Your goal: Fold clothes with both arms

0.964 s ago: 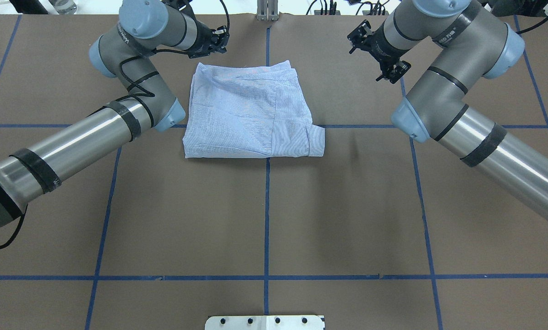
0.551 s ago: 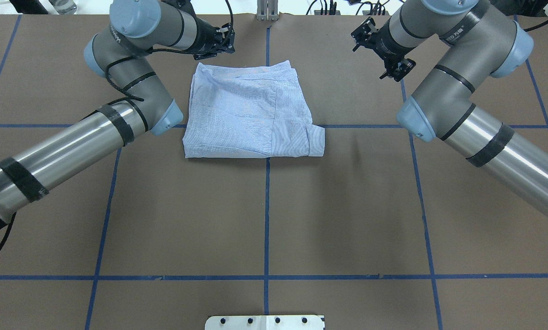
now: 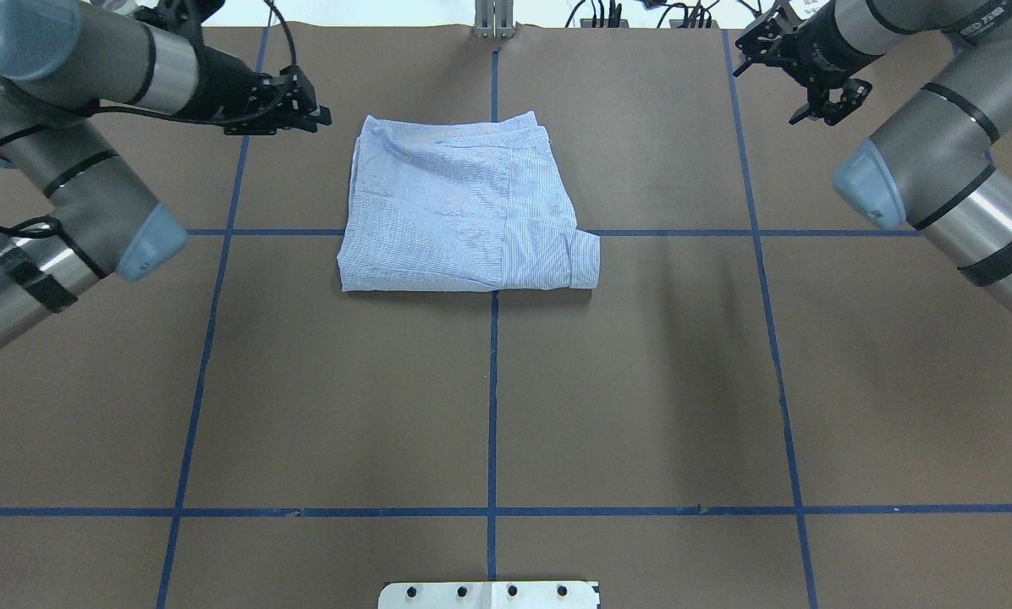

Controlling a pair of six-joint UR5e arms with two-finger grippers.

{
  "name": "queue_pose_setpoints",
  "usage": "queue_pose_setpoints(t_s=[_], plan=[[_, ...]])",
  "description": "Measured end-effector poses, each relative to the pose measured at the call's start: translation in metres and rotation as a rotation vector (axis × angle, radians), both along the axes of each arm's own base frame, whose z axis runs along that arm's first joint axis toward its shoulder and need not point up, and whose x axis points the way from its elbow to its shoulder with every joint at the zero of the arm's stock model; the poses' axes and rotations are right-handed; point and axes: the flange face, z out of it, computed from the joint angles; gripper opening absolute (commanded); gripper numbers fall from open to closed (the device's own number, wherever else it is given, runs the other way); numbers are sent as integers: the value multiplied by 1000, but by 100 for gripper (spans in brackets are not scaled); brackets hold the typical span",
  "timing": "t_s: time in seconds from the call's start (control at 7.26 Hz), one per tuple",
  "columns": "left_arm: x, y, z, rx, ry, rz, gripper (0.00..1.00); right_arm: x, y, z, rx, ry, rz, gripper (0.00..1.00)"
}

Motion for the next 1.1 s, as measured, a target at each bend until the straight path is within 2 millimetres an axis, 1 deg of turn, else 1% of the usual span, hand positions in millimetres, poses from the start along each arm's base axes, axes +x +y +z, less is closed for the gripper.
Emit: queue_pose_setpoints(t_s=[0.14, 0.28, 0.41, 0.55, 0.69, 0.83, 0.96, 1.1], plan=[[-47, 19, 35, 71, -54, 10, 99, 37, 6, 22, 32, 20, -51, 100], [-93, 36, 73, 145, -121, 19, 99, 73, 18, 40, 66, 54, -118, 100], [-144, 52, 113, 235, -202, 29, 99, 106, 37, 57, 99, 106, -199, 100], [-194, 69, 150, 326, -287, 34, 99, 137, 60, 77, 133, 164, -297, 100], [-230, 86, 179, 401, -364, 41, 99, 165, 84, 94, 165, 208, -386, 100], [-256, 100, 204, 459, -434, 57, 99, 193, 106, 111, 190, 239, -454, 100], [-279, 106, 223, 482, -503, 81, 99, 222, 125, 134, 214, 261, -507, 100], [-302, 106, 237, 469, -567, 109, 99, 243, 139, 152, 236, 274, -545, 100]])
